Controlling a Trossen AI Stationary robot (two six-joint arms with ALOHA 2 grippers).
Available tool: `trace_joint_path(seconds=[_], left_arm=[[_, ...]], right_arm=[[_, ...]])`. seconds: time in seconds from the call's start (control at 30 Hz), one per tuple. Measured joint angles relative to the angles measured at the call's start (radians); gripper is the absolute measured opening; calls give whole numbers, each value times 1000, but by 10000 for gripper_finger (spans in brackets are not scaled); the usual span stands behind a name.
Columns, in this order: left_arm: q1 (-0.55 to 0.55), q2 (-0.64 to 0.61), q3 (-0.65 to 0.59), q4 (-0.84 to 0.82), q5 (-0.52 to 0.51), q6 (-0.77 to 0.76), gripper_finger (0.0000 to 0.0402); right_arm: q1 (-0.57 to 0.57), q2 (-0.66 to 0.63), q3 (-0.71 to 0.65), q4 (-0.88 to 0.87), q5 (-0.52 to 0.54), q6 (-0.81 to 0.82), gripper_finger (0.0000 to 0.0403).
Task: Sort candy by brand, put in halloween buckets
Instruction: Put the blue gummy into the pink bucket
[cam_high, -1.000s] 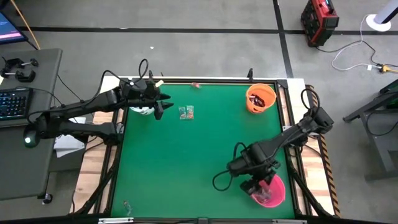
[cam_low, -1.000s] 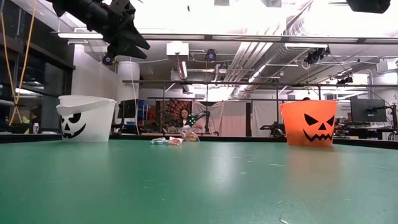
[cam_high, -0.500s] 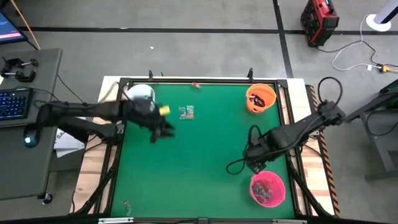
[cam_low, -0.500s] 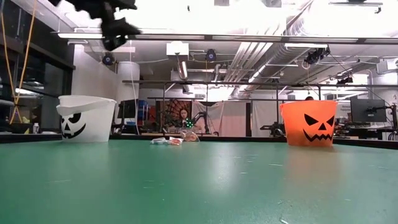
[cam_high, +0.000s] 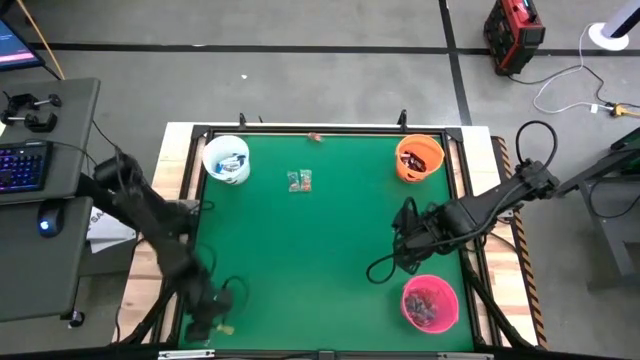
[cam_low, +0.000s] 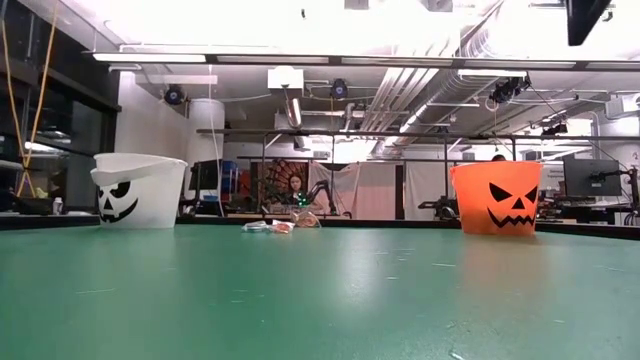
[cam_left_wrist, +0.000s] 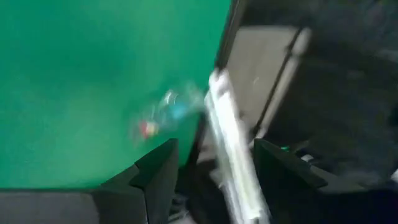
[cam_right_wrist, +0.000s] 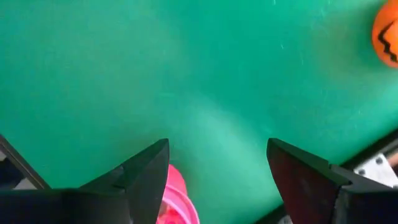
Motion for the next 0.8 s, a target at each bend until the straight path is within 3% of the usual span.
trace_joint_path(seconds=[0.13, 0.27, 0.8], left_arm=[[-103, 91, 0, -4, 5, -12, 197], [-141, 153, 11, -4, -9, 69, 197], [-133, 191, 19, -74, -336, 269, 197]], right_arm=[[7, 0, 0, 15, 21, -13, 264], [7, 0, 0, 16, 23, 12, 264], [5, 0, 0, 50, 66, 118, 264]])
